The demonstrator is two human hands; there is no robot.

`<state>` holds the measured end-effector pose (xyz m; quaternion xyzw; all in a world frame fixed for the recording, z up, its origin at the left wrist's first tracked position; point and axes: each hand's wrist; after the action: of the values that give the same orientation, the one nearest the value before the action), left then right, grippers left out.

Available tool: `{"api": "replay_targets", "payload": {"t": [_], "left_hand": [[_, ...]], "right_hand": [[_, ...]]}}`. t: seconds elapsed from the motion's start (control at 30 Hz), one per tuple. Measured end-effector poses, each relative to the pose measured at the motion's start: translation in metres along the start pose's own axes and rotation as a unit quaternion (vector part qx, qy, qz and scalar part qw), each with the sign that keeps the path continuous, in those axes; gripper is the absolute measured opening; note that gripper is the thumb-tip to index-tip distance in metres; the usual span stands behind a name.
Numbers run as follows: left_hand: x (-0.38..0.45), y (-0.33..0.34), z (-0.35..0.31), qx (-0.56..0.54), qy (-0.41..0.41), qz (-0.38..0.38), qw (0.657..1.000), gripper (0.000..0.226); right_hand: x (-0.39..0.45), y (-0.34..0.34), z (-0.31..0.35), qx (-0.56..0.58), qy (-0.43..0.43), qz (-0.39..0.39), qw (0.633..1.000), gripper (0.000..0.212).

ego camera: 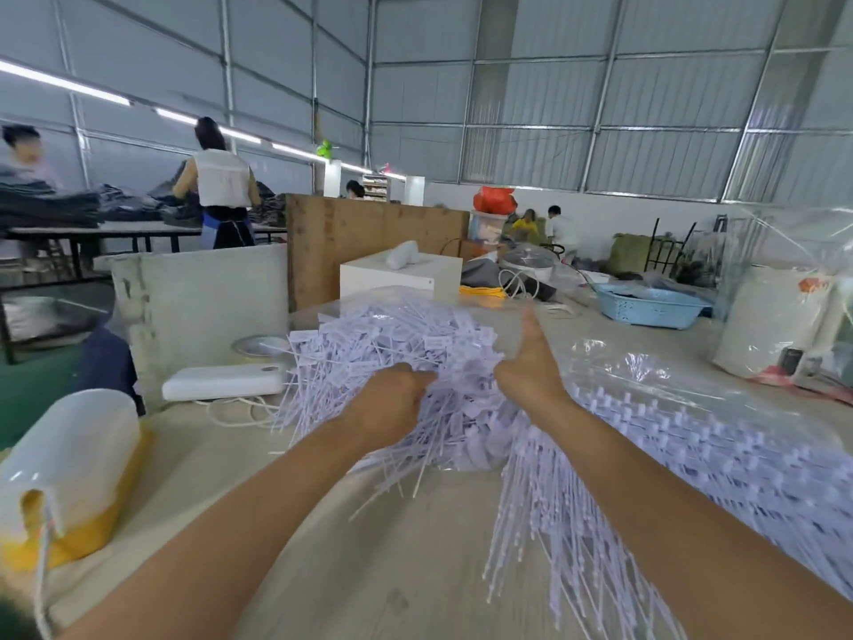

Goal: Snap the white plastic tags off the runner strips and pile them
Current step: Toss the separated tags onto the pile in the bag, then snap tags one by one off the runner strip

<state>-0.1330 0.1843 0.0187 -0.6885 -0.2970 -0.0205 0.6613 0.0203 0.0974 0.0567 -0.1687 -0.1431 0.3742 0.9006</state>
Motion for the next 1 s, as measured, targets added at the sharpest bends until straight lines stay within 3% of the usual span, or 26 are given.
{"api": "replay_targets", "payload": {"t": [0.17, 0.33, 0.47, 0.7, 0.87, 1.0], "left_hand": [[0.037, 0.017, 0.005, 0.056, 0.013, -0.046, 0.997, 0.059], [0.054, 0.024, 0.014, 0.080, -0.088, -0.048, 0.992, 0.054], [0.062, 0.024, 0.001, 0.205, -0.081, 0.011, 0.975, 0.040], [0.048, 0.002, -0.024, 0.223, -0.140, 0.083, 0.961, 0.052], [0.021, -0.031, -0.067, 0.239, -0.176, 0.196, 0.934, 0.040], [0.006, -0.048, -0.115, 0.246, -0.090, 0.117, 0.958, 0.030]], "right_hand": [[0.000, -0.003, 0.001, -0.023, -0.097, -0.082, 0.992, 0.096], [-0.004, -0.003, -0.006, -0.099, -0.130, -0.096, 0.982, 0.093], [-0.006, -0.003, -0.015, -0.164, -0.125, -0.066, 0.976, 0.093], [-0.015, -0.006, -0.022, -0.249, -0.081, 0.035, 0.965, 0.088], [-0.033, -0.025, -0.018, -0.289, -0.081, 0.071, 0.951, 0.072], [-0.066, -0.058, -0.020, -0.257, -0.125, 0.083, 0.955, 0.039]]}}
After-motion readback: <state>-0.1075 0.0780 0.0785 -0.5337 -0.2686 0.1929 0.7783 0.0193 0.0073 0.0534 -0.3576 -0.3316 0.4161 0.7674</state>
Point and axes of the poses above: each hand's wrist, its own x-axis towards the middle knuckle, its own y-axis out of the palm, z = x × y, and after that the axes turned 13 degrees about y, right-handed
